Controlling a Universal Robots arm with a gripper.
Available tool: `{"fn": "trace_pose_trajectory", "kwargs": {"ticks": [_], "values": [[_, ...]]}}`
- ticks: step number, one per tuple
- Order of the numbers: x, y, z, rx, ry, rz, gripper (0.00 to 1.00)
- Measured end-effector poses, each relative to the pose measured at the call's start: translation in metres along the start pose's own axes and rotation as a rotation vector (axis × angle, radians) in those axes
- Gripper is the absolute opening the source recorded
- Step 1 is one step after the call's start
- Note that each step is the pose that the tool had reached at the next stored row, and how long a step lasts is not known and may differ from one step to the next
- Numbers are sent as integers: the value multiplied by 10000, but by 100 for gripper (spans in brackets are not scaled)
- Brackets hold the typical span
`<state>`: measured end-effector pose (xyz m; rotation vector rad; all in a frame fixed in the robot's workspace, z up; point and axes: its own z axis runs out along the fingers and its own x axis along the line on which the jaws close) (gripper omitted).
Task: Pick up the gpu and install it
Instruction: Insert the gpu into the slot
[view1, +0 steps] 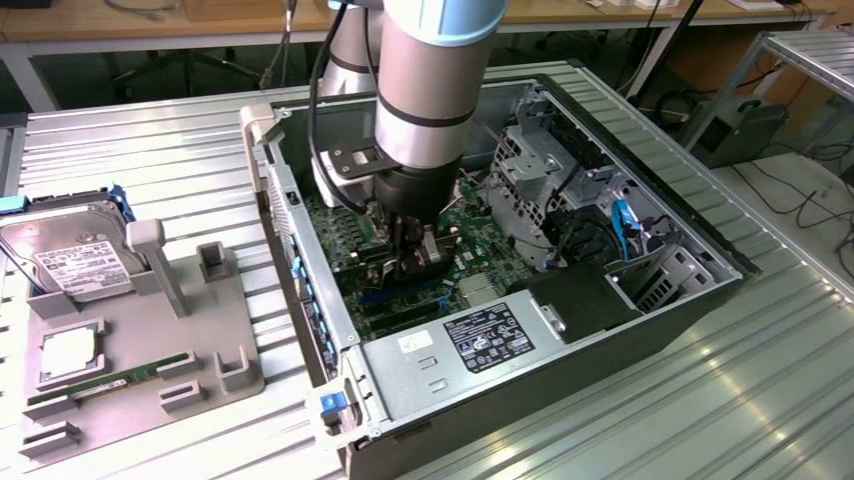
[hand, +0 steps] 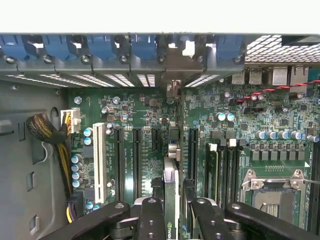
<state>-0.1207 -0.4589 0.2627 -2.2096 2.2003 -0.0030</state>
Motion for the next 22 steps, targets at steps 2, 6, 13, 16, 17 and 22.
{"fn": "trace_pose_trajectory", "kwargs": {"ticks": [2, 6, 13, 16, 17, 22], "values": [[0, 0, 4, -1, 2, 1, 26], [0, 1, 14, -1, 2, 1, 26], [0, 0, 27, 0, 1, 1, 26], [0, 0, 27, 0, 0, 1, 26], [0, 1, 27, 0, 0, 1, 26], [0, 0, 27, 0, 0, 1, 26]]}}
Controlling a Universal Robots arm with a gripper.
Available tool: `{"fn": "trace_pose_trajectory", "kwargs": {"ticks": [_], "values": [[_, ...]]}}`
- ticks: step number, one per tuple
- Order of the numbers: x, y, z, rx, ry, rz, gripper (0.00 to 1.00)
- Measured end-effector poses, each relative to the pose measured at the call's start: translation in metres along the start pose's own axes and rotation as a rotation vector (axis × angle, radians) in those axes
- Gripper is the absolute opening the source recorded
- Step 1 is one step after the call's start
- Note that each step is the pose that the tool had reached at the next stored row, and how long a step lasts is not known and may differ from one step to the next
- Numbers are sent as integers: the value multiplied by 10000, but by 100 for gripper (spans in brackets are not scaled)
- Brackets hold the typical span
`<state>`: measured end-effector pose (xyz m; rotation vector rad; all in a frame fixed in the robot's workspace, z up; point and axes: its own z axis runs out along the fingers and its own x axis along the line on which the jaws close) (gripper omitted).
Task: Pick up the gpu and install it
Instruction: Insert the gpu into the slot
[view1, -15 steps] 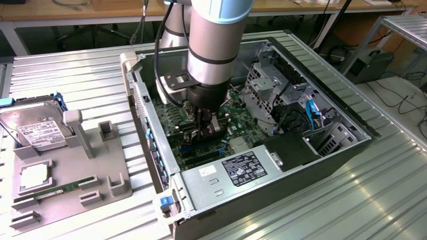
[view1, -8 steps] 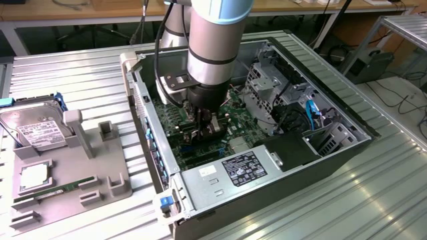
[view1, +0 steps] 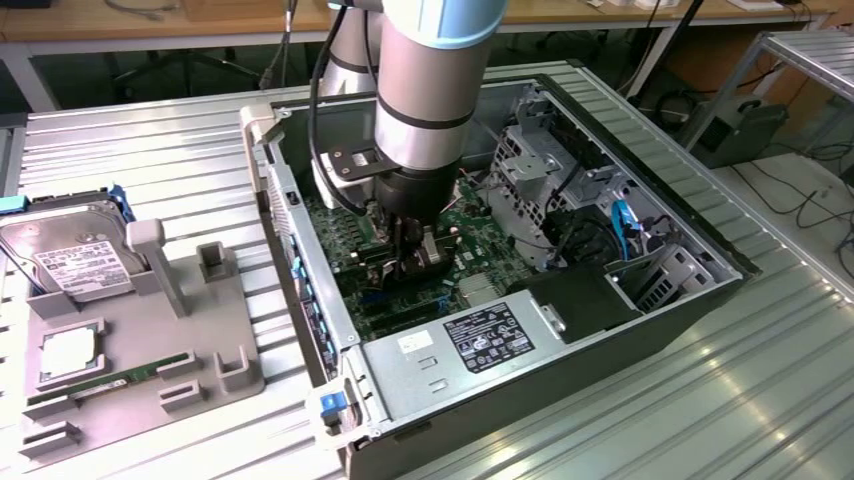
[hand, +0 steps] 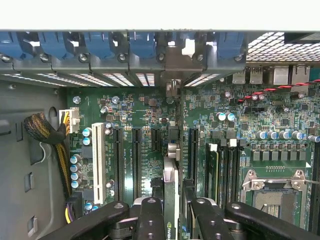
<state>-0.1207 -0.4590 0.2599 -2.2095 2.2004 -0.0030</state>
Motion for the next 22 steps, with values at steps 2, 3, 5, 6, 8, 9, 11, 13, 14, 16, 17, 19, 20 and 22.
{"fn": "trace_pose_trajectory", "kwargs": {"ticks": [2, 3, 5, 6, 8, 9, 11, 13, 14, 16, 17, 19, 20, 22], "values": [[0, 0, 0, 0, -1, 0, 26], [0, 0, 0, 0, 0, 0, 26], [0, 0, 0, 0, 0, 0, 26], [0, 0, 0, 0, 0, 0, 26], [-1, 0, 5, 7, -12, 0, 27], [-1, 0, 4, 5, -9, 0, 33], [0, 0, 1, 1, -2, 0, 40], [0, 0, 1, 1, -2, 0, 40], [0, 0, 0, 0, -1, 0, 40], [0, 0, -6, -2, 3, 0, 40], [0, 0, -18, -1, 1, 0, 40], [-4, -2, -90, 0, 0, -1, 40], [-6, -3, -131, 0, -1, -1, 40], [-8, -4, -243, 1, -1, 0, 40]]}}
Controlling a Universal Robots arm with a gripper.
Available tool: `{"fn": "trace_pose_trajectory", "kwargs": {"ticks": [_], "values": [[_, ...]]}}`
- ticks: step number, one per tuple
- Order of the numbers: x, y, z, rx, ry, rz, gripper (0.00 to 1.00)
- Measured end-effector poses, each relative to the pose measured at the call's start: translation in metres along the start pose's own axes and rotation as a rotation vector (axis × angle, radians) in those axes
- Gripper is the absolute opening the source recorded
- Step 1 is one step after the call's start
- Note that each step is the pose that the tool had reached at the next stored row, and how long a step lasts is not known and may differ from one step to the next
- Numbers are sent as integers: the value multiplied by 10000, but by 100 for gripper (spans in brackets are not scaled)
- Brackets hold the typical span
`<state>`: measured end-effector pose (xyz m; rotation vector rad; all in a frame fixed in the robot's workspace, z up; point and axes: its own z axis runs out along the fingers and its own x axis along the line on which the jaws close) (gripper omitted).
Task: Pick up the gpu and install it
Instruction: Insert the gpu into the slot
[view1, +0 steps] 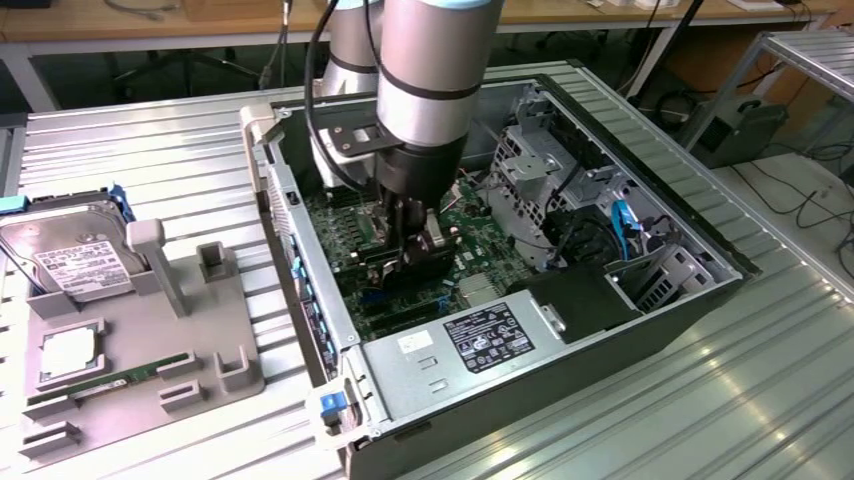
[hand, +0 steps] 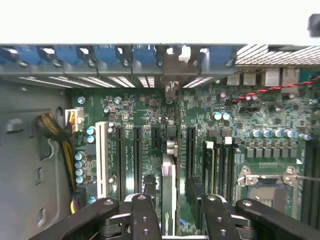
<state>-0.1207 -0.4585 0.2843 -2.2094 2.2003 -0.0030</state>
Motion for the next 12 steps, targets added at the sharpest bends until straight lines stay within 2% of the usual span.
{"fn": "trace_pose_trajectory", "kwargs": {"ticks": [3, 10, 12], "values": [[-5, -2, -107, 0, 0, 0, 40], [-5, -2, -108, -1, 0, 0, 38], [-5, -2, -108, 0, 0, 1, 25]]}}
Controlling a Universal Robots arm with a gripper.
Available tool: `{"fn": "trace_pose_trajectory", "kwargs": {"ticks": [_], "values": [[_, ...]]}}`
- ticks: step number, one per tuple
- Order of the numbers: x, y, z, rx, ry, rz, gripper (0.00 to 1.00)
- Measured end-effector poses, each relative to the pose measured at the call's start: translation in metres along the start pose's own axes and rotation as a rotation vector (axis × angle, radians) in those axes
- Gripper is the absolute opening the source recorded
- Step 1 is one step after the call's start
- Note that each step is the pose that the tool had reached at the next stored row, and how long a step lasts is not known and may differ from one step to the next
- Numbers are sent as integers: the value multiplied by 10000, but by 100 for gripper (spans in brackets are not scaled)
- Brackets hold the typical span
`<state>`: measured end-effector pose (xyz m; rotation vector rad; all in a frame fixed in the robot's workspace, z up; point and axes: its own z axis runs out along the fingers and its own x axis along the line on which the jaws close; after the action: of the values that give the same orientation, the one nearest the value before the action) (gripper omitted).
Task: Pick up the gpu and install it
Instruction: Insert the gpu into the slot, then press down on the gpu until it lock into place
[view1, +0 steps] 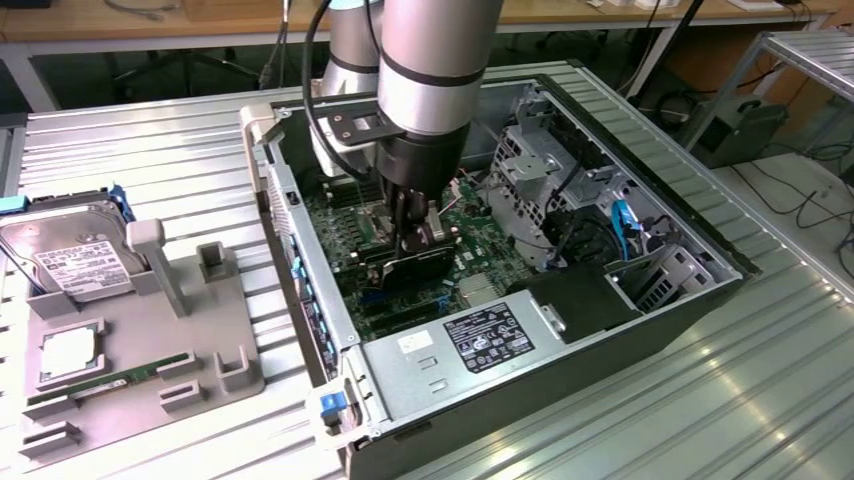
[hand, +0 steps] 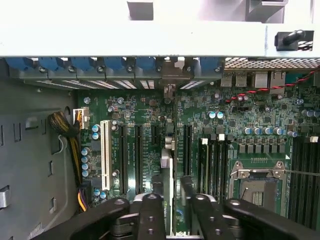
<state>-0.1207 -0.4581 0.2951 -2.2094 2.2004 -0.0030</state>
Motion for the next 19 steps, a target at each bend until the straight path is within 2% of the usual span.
{"fn": "trace_pose_trajectory", "kwargs": {"ticks": [1, 2, 3, 9, 19], "values": [[0, 0, 0, 0, 0, -1, 19], [0, 0, 0, 0, 0, -1, 19], [0, 0, 0, 0, 0, -1, 11], [0, 0, 0, 0, 0, -1, 11], [-29, 35, 138, 0, 1, 40, 11]]}}
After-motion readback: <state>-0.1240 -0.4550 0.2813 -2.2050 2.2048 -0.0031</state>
